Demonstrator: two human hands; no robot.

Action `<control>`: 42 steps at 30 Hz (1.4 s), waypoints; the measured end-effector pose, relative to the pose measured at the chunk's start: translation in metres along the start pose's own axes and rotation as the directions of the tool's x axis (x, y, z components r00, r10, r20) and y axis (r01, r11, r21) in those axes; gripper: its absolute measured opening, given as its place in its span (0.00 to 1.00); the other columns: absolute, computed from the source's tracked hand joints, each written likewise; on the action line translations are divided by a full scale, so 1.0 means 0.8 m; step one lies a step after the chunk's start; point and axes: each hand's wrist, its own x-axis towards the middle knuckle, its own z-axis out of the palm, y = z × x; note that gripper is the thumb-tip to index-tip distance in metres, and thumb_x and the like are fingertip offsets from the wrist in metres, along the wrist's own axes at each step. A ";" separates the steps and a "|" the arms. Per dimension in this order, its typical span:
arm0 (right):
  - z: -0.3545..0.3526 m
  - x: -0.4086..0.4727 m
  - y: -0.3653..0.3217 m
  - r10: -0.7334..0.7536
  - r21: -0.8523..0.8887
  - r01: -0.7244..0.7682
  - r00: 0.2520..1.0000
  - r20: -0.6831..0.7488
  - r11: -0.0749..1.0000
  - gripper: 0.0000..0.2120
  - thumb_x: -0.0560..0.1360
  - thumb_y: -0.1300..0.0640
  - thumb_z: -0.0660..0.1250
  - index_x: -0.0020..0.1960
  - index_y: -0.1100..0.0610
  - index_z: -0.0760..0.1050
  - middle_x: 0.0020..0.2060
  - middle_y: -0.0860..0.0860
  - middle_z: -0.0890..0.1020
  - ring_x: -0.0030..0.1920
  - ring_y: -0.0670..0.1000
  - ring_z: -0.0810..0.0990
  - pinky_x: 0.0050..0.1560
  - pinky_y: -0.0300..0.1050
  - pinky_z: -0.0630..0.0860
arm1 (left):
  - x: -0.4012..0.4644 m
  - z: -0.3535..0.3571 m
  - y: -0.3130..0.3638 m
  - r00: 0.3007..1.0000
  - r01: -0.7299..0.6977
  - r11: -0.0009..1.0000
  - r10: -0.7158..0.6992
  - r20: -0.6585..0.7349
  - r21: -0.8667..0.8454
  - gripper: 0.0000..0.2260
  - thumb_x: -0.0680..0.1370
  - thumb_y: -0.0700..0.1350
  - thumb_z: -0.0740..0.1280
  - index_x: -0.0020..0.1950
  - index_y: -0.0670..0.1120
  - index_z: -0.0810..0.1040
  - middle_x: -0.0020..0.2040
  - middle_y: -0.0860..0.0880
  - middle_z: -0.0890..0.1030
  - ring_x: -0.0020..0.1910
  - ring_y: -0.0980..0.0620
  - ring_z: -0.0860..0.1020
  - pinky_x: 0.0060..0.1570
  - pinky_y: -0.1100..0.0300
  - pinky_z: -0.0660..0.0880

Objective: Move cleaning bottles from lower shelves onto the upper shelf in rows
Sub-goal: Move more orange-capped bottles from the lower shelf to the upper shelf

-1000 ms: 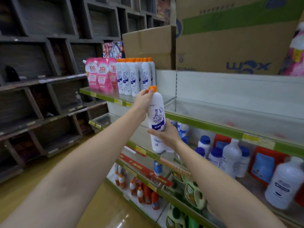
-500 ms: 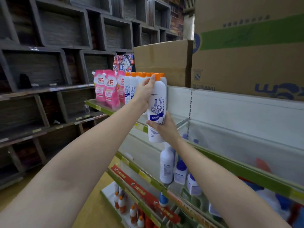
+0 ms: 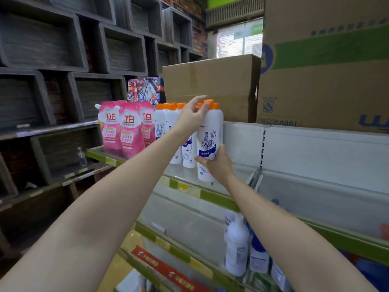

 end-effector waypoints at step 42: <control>0.096 0.109 0.046 0.266 -0.390 -0.403 0.895 -0.359 0.828 0.37 0.73 0.46 0.76 0.70 0.60 0.60 0.65 0.61 0.69 0.62 0.64 0.75 0.60 0.54 0.74 | 0.142 -0.023 -0.158 0.809 -0.563 0.631 0.551 0.202 0.534 0.39 0.68 0.51 0.80 0.75 0.43 0.69 0.56 0.43 0.78 0.58 0.41 0.72 0.57 0.51 0.69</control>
